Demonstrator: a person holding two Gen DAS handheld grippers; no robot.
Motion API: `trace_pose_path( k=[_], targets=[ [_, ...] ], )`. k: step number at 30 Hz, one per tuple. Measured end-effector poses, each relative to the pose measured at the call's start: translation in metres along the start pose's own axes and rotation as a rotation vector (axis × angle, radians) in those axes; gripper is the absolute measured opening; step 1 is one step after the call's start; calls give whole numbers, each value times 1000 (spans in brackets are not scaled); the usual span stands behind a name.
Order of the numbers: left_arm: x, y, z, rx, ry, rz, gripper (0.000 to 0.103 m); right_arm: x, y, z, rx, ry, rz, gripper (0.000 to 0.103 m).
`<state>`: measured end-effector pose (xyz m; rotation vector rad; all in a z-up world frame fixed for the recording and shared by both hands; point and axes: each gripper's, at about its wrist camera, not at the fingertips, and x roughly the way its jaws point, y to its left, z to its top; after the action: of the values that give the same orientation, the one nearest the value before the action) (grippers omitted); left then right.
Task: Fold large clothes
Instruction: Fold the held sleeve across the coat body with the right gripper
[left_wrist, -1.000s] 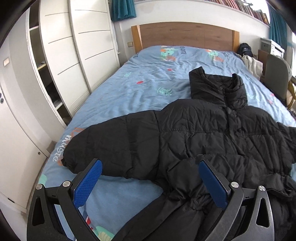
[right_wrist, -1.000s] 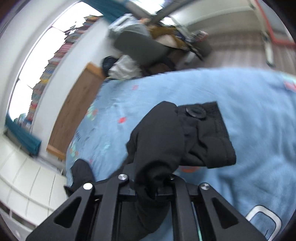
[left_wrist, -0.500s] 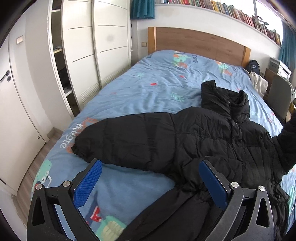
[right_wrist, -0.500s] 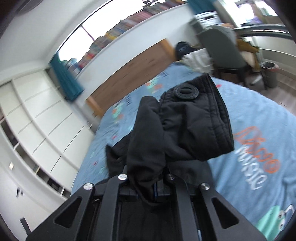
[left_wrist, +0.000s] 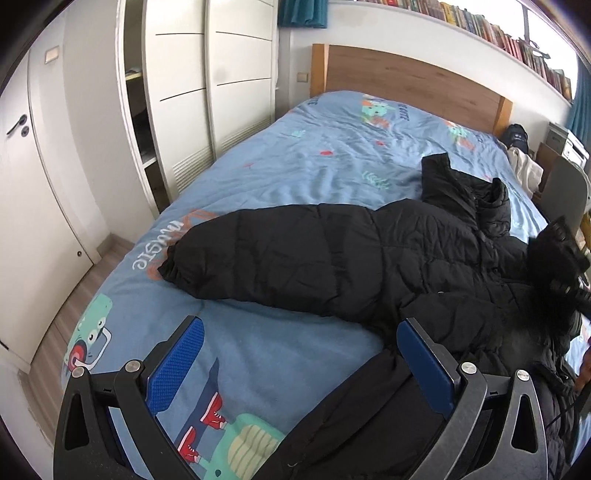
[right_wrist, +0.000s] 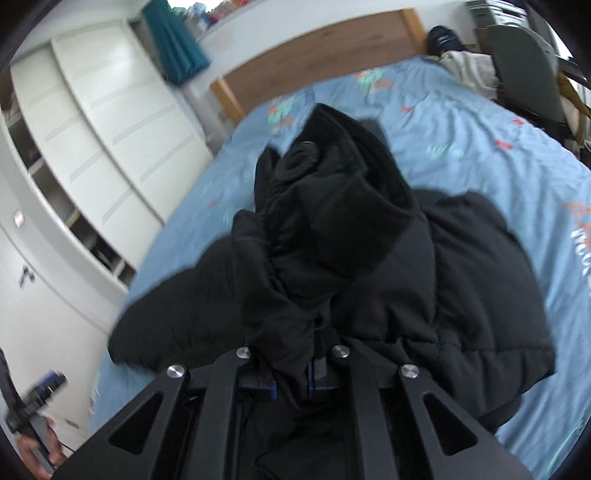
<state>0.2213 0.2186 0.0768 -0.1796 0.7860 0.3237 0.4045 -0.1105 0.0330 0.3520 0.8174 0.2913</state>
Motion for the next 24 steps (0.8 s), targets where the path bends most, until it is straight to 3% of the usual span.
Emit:
trace_pose_path(
  k=[10, 12, 13, 15, 21, 24],
  targets=[
    [-2, 1, -2, -5, 0, -6, 102, 55, 23, -55, -129, 188, -110, 17],
    [-5, -2, -1, -2, -1, -10, 102, 58, 26, -60, -147, 200, -114, 27],
    [-7, -3, 0, 1, -3, -10, 102, 57, 28, -62, -157, 203, -103, 41],
    [-11, -6, 1, 6, -8, -12, 102, 56, 37, -65, -182, 210, -84, 57],
    [-23, -22, 5, 28, -23, -27, 102, 39, 56, -72, -216, 215, -31, 58],
    [-21, -41, 9, 42, 10, -63, 102, 17, 58, -69, -231, 199, 3, 58]
  ],
)
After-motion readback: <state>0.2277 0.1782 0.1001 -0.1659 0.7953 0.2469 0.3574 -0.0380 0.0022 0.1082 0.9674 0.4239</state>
